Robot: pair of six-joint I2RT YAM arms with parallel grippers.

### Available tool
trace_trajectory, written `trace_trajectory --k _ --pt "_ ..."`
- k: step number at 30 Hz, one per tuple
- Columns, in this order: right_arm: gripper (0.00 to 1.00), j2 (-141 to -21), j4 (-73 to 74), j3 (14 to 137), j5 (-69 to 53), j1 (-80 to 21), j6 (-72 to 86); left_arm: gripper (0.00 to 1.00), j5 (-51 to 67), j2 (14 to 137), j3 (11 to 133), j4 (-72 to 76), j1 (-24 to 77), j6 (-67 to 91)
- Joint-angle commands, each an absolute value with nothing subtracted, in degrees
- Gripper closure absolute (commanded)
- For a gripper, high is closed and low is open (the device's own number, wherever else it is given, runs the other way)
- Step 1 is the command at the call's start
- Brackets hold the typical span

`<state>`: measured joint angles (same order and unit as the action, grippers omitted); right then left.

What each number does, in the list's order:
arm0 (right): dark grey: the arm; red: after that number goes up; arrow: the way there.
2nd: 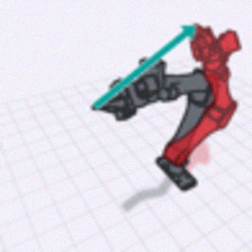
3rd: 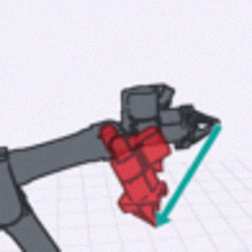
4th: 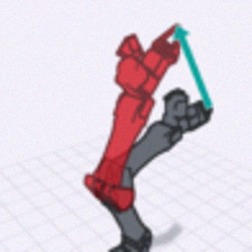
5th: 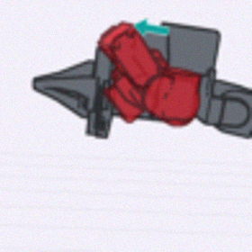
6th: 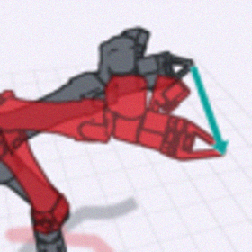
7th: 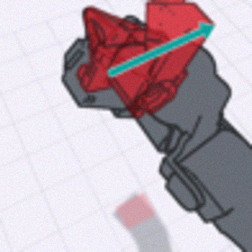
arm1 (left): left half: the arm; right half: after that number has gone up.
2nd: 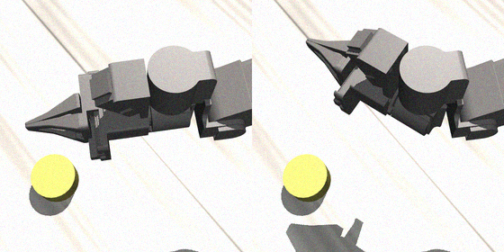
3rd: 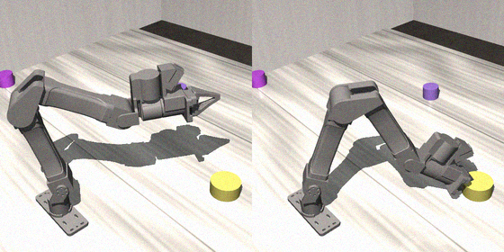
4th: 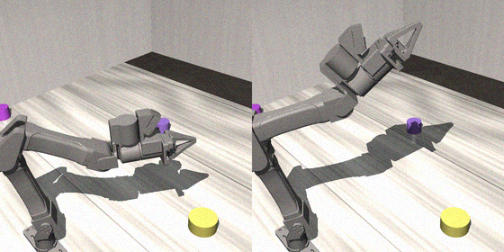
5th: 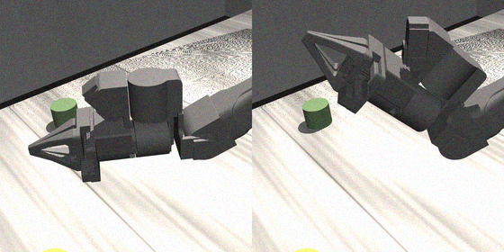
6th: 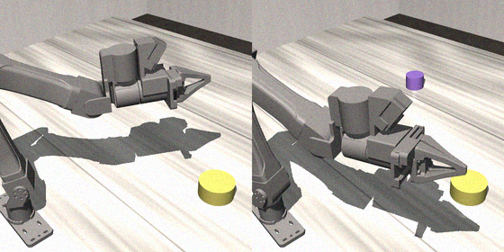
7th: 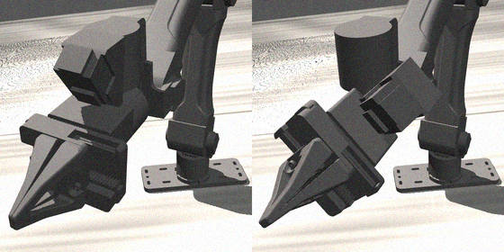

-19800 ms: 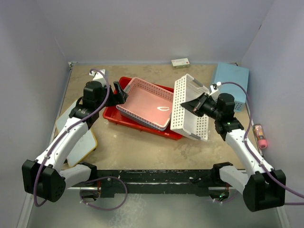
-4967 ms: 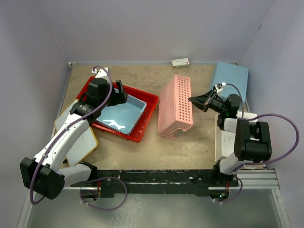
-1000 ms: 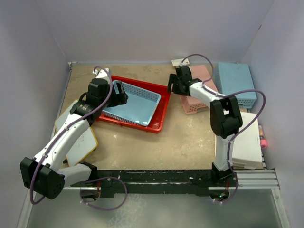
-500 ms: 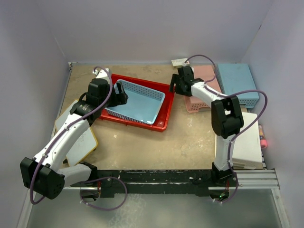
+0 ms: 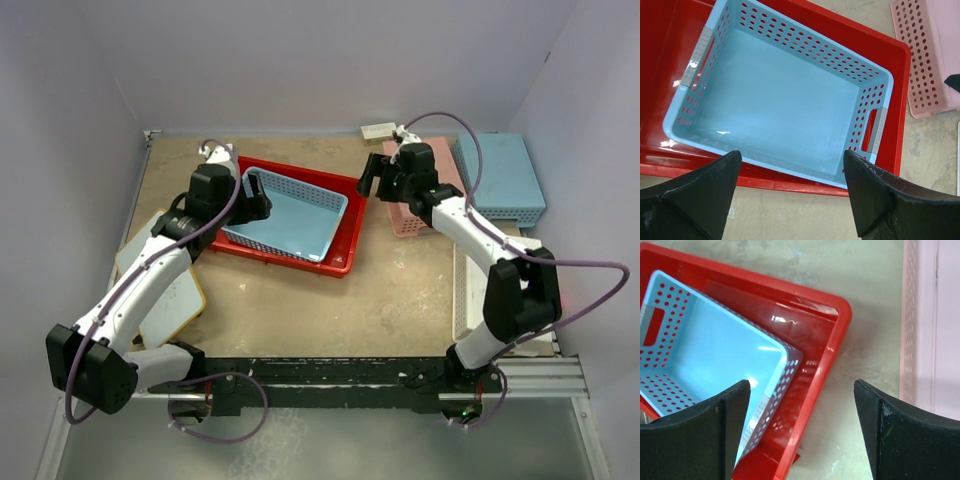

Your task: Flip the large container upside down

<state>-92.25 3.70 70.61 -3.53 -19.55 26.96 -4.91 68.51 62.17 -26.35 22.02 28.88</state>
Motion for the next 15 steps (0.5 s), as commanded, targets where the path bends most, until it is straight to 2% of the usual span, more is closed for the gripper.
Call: trace_trajectory --k 1,8,15 --pt "0.15 -89.13 5.14 66.30 -1.80 -19.29 26.28 0.20 -4.70 70.65 65.60 -23.63 25.31 28.46" --pt "0.15 -95.21 10.13 70.53 2.80 -16.30 26.07 0.20 -8.77 77.69 67.29 -19.61 35.77 29.66" --pt "0.15 -102.19 12.41 77.92 2.72 -12.84 26.03 0.20 -10.10 84.75 68.37 -16.08 41.59 29.84"
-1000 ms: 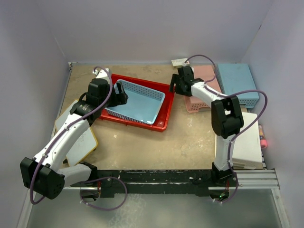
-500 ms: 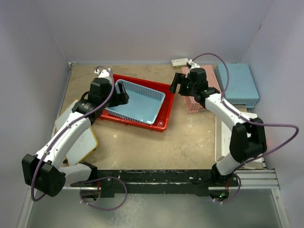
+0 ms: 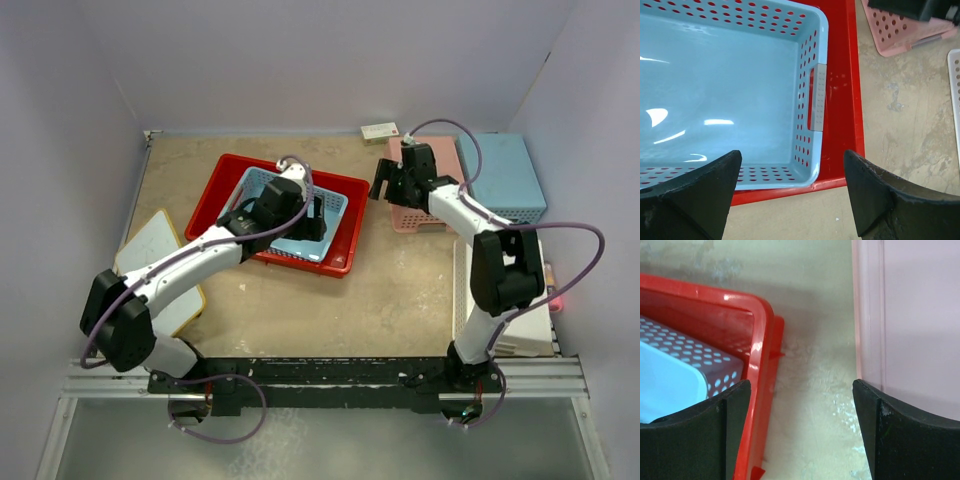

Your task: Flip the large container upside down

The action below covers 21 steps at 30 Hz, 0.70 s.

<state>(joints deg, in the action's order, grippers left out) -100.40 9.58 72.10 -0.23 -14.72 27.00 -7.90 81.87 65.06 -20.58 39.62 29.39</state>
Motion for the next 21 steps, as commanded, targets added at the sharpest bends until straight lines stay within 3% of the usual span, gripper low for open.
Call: trace_trajectory --k 1,14,18,21 --pt "0.15 -102.10 12.54 78.45 2.31 -12.83 26.08 0.20 -10.26 85.81 68.68 -15.82 41.95 29.80" --pt "0.15 -82.34 11.09 63.39 -3.63 -12.83 27.76 0.23 -10.28 98.83 74.02 -13.31 43.05 27.30" --pt "0.15 -76.19 13.79 59.37 -1.58 -12.83 27.28 0.35 -9.16 104.13 76.41 -13.53 43.30 26.51" --pt "0.14 -72.65 15.49 58.38 -0.04 -12.83 26.79 0.52 -9.75 106.69 77.67 -14.32 43.64 25.92"
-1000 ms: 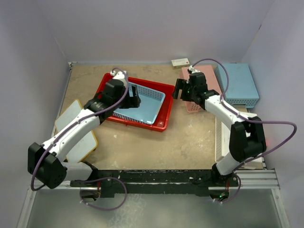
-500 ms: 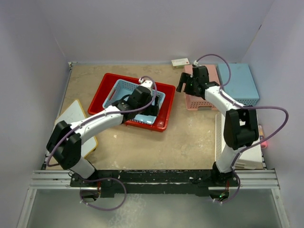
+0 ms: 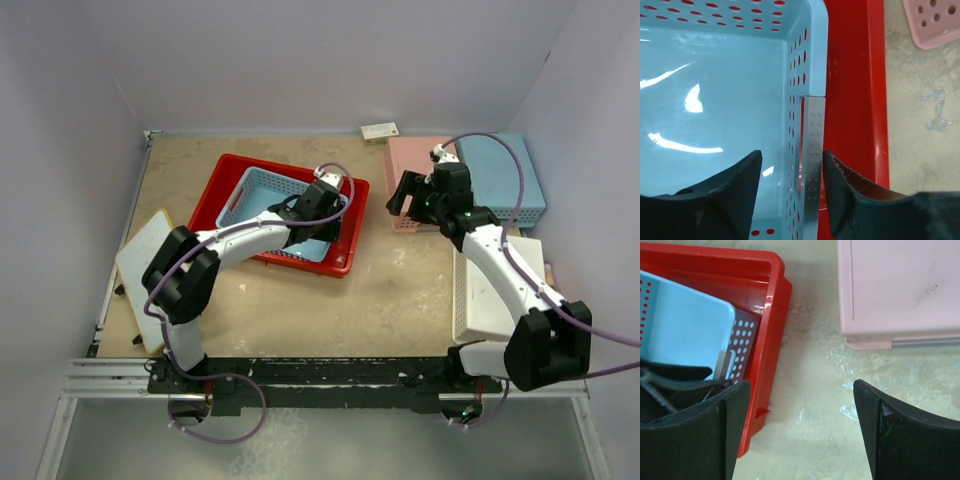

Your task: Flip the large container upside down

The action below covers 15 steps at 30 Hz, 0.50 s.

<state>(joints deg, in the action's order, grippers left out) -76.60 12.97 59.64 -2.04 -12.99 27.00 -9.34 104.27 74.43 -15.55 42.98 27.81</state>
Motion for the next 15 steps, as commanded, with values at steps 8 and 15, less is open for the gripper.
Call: trace_trajectory --k 8,15 --pt "0.15 -68.28 17.03 62.17 1.64 -12.79 25.93 1.00 -15.35 100.17 84.23 -21.05 43.66 23.34" --pt "0.15 -66.53 15.39 64.86 -4.07 -12.74 27.32 1.00 -12.72 88.47 90.59 -23.67 43.59 23.64"
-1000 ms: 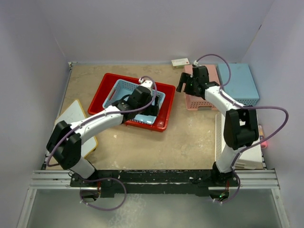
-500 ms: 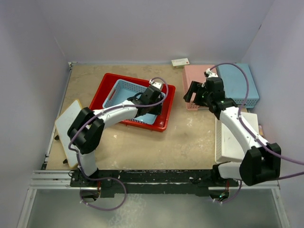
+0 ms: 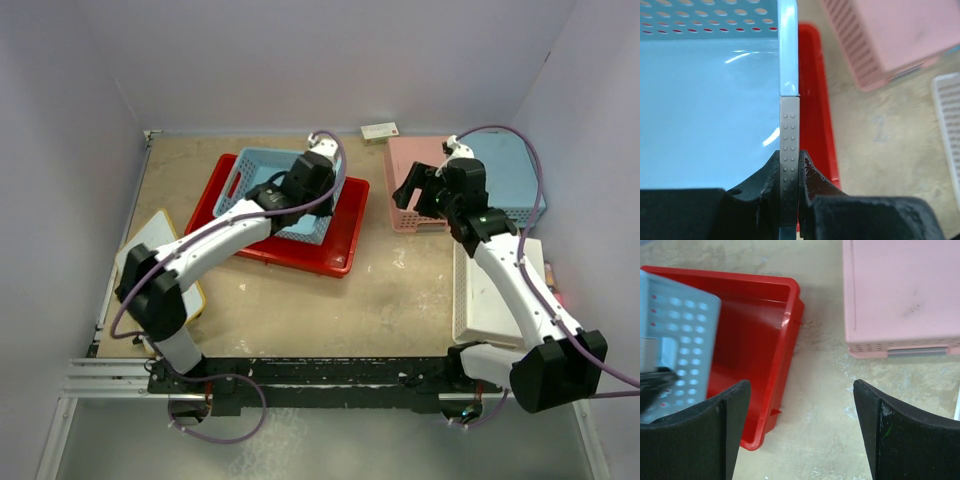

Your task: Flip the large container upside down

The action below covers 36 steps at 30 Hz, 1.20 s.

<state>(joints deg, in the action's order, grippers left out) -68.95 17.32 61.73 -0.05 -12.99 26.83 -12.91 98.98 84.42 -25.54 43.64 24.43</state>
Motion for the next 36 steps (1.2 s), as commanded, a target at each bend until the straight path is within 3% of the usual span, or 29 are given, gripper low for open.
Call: trace_trajectory --k 1,5,9,13,23,27,31,36 --pt "0.15 -65.98 14.13 64.71 -6.17 -12.74 27.15 1.00 -12.48 86.89 90.80 -22.77 43.59 24.88" --pt "0.15 -64.24 7.85 62.90 -15.00 -12.80 26.50 1.00 -14.14 81.81 91.29 -19.34 43.27 31.44" --pt "0.14 -63.74 5.38 61.71 -18.65 -12.77 26.19 1.00 -8.72 79.67 91.76 -16.59 42.56 33.55" --pt "0.14 -62.36 6.77 62.81 -16.90 -12.79 25.17 1.00 -4.23 77.65 90.65 -18.01 42.01 28.17" --pt "0.14 -60.08 6.11 67.70 -14.40 -12.76 22.00 1.00 19.92 68.49 77.86 -19.35 41.35 8.25" --pt "0.13 -60.66 3.00 69.67 -16.91 -12.74 23.31 1.00 19.01 68.12 76.87 -26.41 41.35 1.39" --pt "0.15 -68.62 13.79 81.22 -16.26 -13.60 25.82 1.00 17.61 69.34 76.11 -31.29 41.45 -3.63" --pt "0.14 -75.76 22.97 93.06 -2.96 -26.62 22.43 1.00 18.32 70.25 75.93 -32.20 41.75 -5.31"
